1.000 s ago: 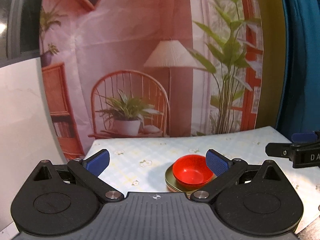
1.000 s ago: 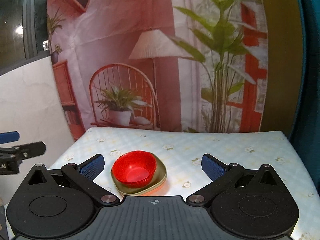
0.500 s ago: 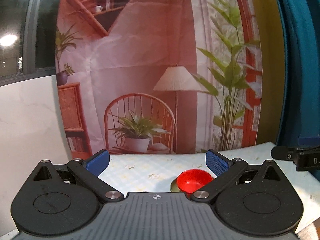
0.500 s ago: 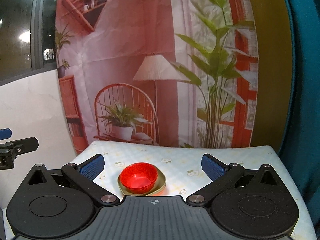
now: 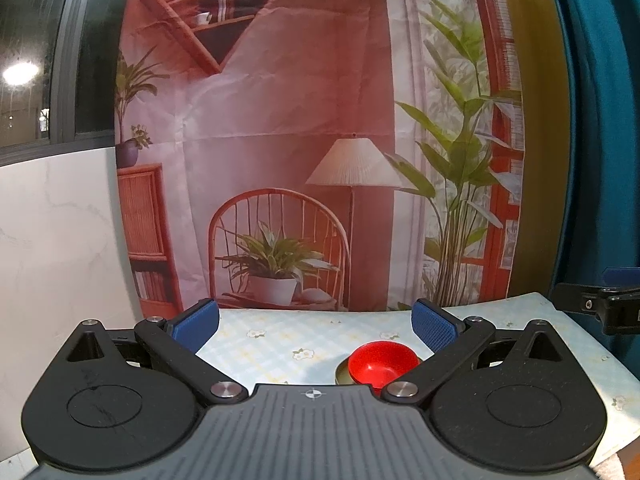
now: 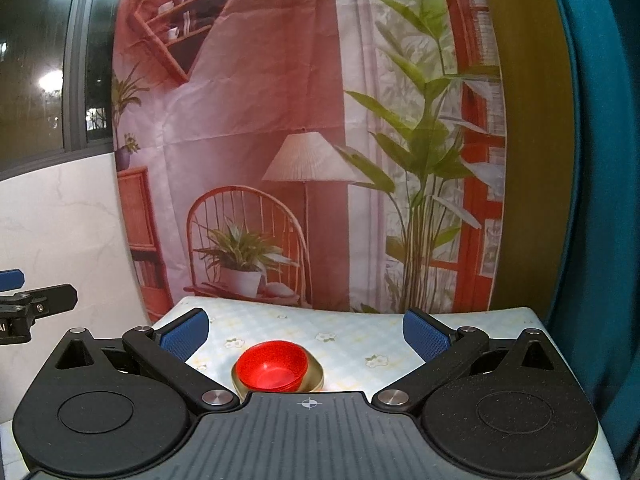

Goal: Organize plates and bowls

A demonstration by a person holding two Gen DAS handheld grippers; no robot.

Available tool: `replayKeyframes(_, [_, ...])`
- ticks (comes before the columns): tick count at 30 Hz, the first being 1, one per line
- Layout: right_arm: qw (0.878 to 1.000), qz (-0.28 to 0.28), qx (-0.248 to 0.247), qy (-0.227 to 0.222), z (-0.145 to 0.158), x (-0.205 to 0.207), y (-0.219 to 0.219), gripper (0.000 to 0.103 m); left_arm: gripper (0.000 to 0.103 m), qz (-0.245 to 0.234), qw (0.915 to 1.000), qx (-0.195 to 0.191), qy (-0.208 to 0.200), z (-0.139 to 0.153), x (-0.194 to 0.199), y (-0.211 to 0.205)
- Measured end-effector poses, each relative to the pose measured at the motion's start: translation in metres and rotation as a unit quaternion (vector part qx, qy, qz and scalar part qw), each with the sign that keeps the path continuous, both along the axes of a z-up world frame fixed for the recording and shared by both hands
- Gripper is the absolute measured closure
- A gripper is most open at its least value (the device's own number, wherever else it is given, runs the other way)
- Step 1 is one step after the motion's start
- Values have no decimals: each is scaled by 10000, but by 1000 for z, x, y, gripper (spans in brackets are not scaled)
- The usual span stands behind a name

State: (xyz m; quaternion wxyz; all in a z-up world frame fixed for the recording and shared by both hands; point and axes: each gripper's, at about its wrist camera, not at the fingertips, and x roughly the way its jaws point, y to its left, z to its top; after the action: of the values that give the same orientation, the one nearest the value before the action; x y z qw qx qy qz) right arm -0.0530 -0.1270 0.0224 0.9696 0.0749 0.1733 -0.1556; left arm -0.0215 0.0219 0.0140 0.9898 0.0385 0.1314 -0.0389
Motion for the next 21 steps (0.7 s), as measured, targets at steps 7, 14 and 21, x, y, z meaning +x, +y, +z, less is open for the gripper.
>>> replayKeyframes(7, [10000, 2, -25, 5, 1, 0, 3, 0, 0, -29, 10000, -15, 33, 0, 2, 3])
replayKeyframes(14, [10000, -11, -2, 4, 1, -2, 1, 0, 0, -34, 10000, -9, 37, -1, 2, 3])
replayKeyframes(21, [10000, -27, 25, 4, 1, -3, -1, 0, 0, -53, 10000, -21, 50, -1, 2, 4])
